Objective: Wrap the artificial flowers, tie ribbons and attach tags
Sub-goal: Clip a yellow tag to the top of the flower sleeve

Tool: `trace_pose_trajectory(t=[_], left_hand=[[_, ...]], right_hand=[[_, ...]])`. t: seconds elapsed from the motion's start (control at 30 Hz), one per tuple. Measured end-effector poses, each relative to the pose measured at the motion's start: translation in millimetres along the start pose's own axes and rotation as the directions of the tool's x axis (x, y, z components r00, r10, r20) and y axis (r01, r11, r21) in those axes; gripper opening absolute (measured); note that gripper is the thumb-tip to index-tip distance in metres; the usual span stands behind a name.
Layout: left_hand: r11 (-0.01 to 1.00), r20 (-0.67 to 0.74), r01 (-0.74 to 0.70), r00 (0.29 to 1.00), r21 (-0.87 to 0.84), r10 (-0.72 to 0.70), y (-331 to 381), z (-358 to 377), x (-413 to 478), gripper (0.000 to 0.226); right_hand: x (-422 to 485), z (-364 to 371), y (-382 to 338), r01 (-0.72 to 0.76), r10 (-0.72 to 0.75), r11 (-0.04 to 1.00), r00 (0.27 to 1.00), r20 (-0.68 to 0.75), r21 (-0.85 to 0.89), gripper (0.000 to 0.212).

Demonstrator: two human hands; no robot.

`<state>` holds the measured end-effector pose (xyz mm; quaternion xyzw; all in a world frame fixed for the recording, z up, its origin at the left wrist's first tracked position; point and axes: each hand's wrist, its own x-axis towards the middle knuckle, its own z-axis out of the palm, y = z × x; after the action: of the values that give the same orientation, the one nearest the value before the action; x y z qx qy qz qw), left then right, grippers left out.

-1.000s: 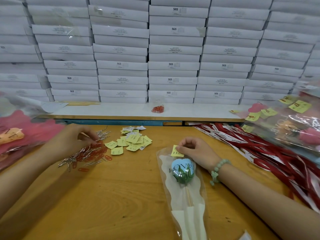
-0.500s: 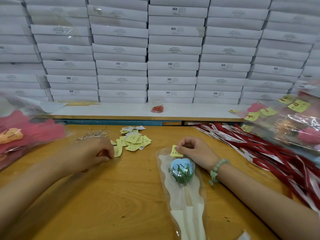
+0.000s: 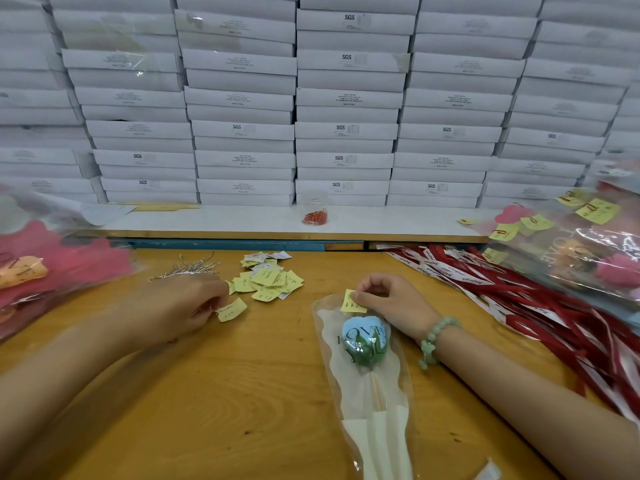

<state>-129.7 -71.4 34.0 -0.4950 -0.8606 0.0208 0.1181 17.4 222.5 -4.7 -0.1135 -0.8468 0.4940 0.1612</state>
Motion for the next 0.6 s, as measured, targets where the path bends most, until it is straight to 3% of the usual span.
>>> trace_pose_trajectory(t=[0.13, 0.4, 0.6], left_hand=[[0.995, -0.015, 0.017, 1.0, -0.103, -0.019, -9, 1, -2, 0.019], [0.996, 0.027, 0.081, 0.996, -0.047, -0.08, -14, 8, -1, 0.017], [0.989, -0.139, 0.046, 0.988, -0.138, -0.065, -19, 7, 0, 0.025]], right_hand=[[0, 0, 0, 0.007, -0.007, 1.0, 1.0, 0.002, -0.005, 0.009], [0, 0, 0, 0.014, -0.014, 1.0, 1.0, 0.002, -0.003, 0.009], [1, 0, 1, 0.008, -0.008, 1.0, 1.0, -0.003, 0.022, 0.009]])
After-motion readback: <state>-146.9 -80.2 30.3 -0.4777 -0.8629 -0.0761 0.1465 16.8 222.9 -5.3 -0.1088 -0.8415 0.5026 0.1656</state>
